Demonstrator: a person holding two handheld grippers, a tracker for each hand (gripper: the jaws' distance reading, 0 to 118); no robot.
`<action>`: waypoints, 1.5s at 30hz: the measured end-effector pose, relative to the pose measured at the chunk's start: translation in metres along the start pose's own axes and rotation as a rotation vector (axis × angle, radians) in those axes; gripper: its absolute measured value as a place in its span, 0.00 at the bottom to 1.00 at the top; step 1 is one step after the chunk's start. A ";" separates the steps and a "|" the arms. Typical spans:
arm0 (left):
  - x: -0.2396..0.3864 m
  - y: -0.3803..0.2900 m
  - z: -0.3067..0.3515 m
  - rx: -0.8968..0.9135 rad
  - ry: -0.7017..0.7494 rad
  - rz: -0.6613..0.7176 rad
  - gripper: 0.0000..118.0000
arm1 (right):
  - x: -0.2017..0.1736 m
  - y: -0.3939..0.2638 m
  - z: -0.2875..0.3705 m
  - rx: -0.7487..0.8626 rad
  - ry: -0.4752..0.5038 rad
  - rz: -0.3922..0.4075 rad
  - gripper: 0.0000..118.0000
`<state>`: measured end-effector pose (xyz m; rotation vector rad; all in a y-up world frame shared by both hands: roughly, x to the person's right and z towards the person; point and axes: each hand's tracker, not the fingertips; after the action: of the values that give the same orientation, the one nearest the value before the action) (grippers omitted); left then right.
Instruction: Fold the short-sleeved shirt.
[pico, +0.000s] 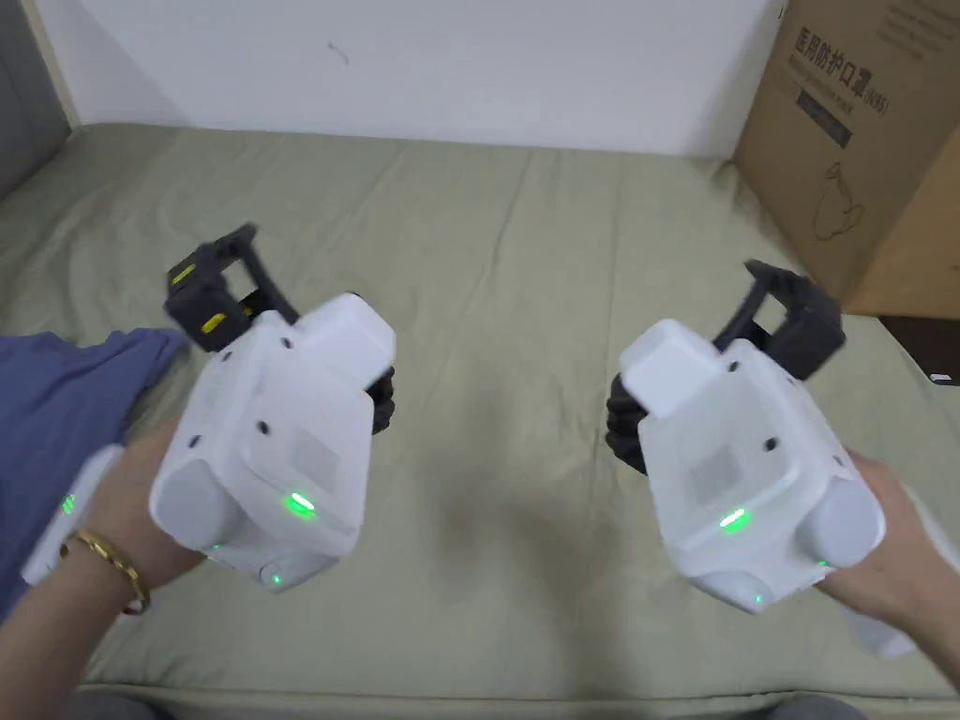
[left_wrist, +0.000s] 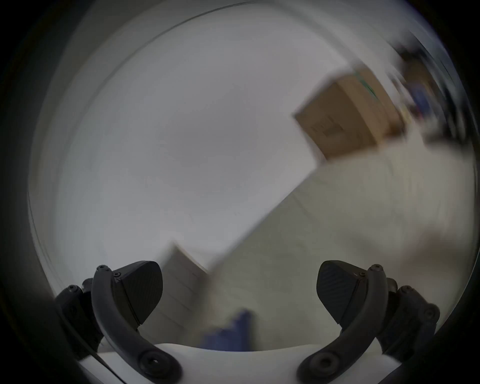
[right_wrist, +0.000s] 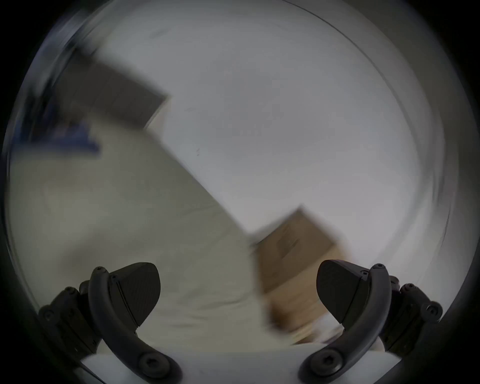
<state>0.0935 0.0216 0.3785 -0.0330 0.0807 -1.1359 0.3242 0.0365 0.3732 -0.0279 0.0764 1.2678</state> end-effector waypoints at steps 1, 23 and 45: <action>0.007 0.002 0.003 0.072 0.007 -0.189 1.00 | -0.006 0.000 0.002 0.069 -0.020 0.187 0.99; -0.058 -0.011 -0.001 -0.037 -0.006 0.815 1.00 | 0.073 -0.025 0.003 0.100 0.220 -0.993 1.00; -0.017 -0.021 0.018 -0.133 -0.021 1.057 1.00 | 0.021 -0.028 0.016 -0.090 0.109 -1.249 0.99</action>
<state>0.0690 0.0277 0.3989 -0.1060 0.1326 -0.0731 0.3581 0.0495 0.3867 -0.1915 0.0746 0.0193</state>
